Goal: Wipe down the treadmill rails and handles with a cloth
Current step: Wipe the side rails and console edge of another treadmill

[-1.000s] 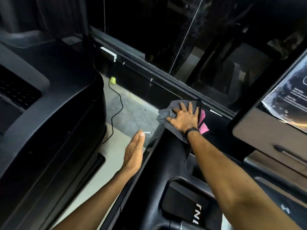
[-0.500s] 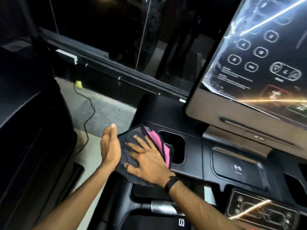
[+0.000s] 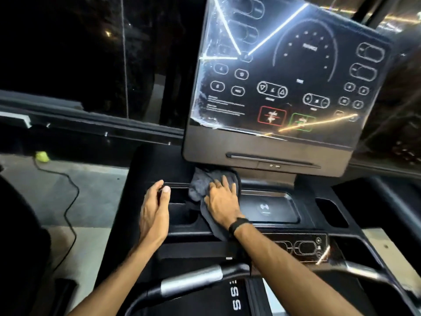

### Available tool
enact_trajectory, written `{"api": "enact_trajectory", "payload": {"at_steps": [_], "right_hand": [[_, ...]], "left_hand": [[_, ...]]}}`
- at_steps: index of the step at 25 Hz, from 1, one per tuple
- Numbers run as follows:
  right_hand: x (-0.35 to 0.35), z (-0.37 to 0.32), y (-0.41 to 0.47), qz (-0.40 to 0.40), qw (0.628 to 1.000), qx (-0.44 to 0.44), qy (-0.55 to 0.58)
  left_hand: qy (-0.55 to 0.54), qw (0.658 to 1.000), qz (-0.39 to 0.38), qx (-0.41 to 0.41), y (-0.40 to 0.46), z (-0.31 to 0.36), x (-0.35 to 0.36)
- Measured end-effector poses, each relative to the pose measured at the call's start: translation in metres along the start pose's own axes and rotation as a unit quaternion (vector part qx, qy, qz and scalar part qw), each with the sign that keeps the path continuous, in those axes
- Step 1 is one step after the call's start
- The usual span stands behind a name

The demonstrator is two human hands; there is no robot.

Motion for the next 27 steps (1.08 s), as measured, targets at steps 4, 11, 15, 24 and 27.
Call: {"api": "enact_trajectory", "payload": {"at_steps": [4, 11, 15, 24, 27], "right_hand": [[-0.001, 0.066, -0.012, -0.05, 0.994, 0.095, 0.028], [0.005, 0.12, -0.008, -0.147, 0.981, 0.109, 0.058], [0.0, 0.099, -0.014, -0.183, 0.976, -0.048, 0.106], [0.011, 0.09, 0.044, -0.071, 0.975, -0.209, 0.016], [0.006, 0.147, 0.054, -0.044, 0.971, -0.235, 0.013]], "left_hand": [[0.016, 0.999, -0.047, 0.02, -0.011, 0.017, 0.031], [0.028, 0.994, -0.102, 0.011, -0.031, 0.026, 0.059], [0.038, 0.991, -0.125, 0.01, -0.036, 0.027, 0.088], [0.18, 0.973, -0.08, 0.122, -0.026, 0.037, 0.143], [0.31, 0.922, -0.107, 0.204, -0.013, 0.029, 0.156]]}}
Point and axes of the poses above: each hand's wrist, its own y-axis towards the middle knuckle, its own x-axis out of the palm, z = x × y, the point moved 6 cm from there along y, towards the middle knuckle, and after that the axes turned 12 degrees about x, right-handed, at the moved point
